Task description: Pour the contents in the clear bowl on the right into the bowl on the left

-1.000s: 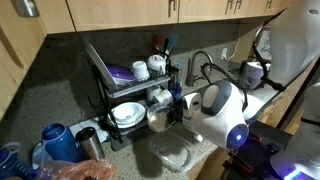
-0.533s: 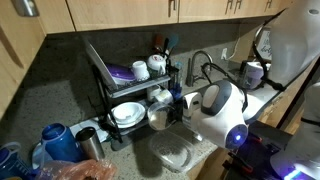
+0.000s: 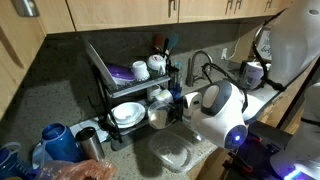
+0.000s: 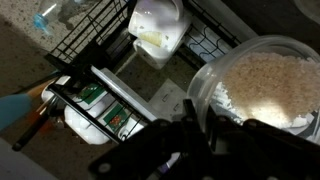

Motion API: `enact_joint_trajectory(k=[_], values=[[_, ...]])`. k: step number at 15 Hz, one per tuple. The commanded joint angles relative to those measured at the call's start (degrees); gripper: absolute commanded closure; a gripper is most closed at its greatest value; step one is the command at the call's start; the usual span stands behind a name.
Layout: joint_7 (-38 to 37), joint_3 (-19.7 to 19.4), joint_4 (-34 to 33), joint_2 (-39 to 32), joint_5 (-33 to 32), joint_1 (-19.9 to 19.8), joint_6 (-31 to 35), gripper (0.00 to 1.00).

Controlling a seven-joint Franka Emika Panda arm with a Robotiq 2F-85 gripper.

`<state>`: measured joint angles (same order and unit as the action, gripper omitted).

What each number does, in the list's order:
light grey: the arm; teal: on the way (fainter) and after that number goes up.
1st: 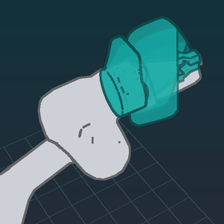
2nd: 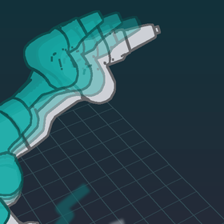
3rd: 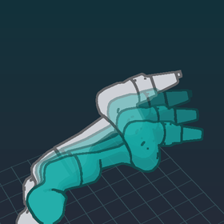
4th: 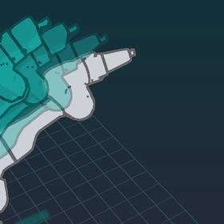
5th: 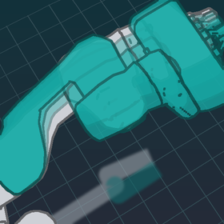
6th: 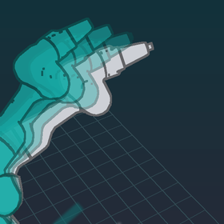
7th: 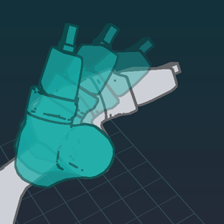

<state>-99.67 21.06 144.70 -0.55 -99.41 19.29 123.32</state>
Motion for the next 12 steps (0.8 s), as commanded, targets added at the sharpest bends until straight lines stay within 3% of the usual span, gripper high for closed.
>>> enact_joint_trajectory(k=[1, 12], values=[[-1.4, 0.0, 1.4, 2.0, 0.1, 0.6, -2.7, 0.97], [-1.0, 0.1, 1.7, 1.9, 1.2, 0.7, -4.7, 0.97]])
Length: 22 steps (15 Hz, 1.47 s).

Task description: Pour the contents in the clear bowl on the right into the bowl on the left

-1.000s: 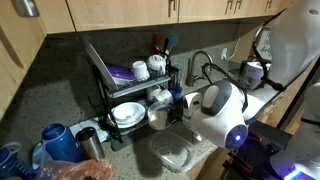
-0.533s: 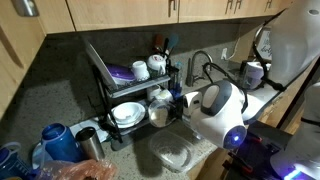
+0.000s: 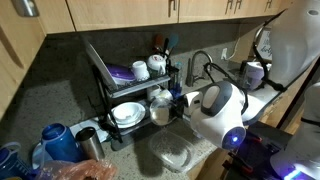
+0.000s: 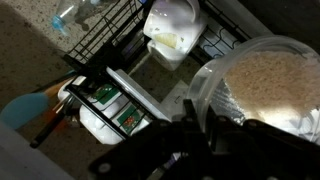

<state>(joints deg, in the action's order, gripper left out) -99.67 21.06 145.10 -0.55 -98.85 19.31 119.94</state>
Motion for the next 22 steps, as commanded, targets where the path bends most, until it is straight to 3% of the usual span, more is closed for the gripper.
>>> enact_joint_trajectory(k=[1, 22], values=[[-1.0, 0.1, 1.3, 1.9, 0.8, 0.7, -1.3, 0.97], [-1.3, 0.1, 1.3, 1.9, 2.2, 0.7, -1.2, 0.97]])
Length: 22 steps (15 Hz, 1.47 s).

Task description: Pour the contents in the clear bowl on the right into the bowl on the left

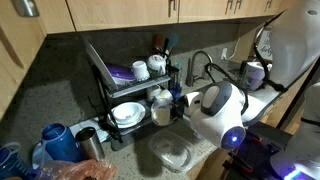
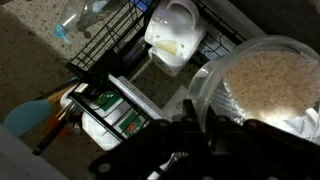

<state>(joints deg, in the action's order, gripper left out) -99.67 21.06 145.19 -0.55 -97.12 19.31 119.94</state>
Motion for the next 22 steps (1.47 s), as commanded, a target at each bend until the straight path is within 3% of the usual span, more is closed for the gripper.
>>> enact_joint_trajectory(k=[1, 9, 10, 11, 15, 22], values=[[-1.3, 0.1, 1.2, 1.9, 0.4, 0.7, -1.2, 0.97], [0.9, 0.0, 1.3, 1.7, 3.1, 0.6, -0.5, 0.97], [2.7, -1.6, 8.6, 10.4, 4.1, -1.1, 5.0, 0.97], [0.7, -0.6, 1.0, 0.8, 2.6, 0.1, 0.8, 0.89], [1.0, -2.0, 7.1, 7.2, 3.3, -0.2, 3.5, 0.89], [1.6, -2.2, 8.0, 8.7, 3.5, -0.1, 3.8, 0.89]])
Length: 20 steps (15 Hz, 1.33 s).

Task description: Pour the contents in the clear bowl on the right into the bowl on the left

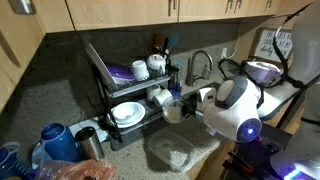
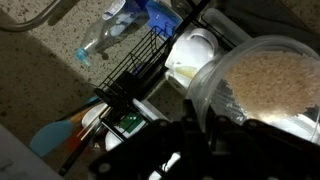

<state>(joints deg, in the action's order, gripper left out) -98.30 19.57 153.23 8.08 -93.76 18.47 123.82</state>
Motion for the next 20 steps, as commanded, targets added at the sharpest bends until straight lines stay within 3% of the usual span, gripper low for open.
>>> enact_joint_trajectory(k=[1, 6, 7, 20], values=[[0.2, -0.7, 0.0, 0.0, 0.2, 0.7, -0.1, 0.89], [0.2, -0.7, 0.0, 0.1, 0.2, 0.7, -0.1, 0.89], [0.2, -0.7, 0.0, 0.0, 0.2, 0.7, -0.1, 0.97], [-1.8, 2.3, 0.2, -0.3, 0.1, 4.6, -3.9, 0.97]])
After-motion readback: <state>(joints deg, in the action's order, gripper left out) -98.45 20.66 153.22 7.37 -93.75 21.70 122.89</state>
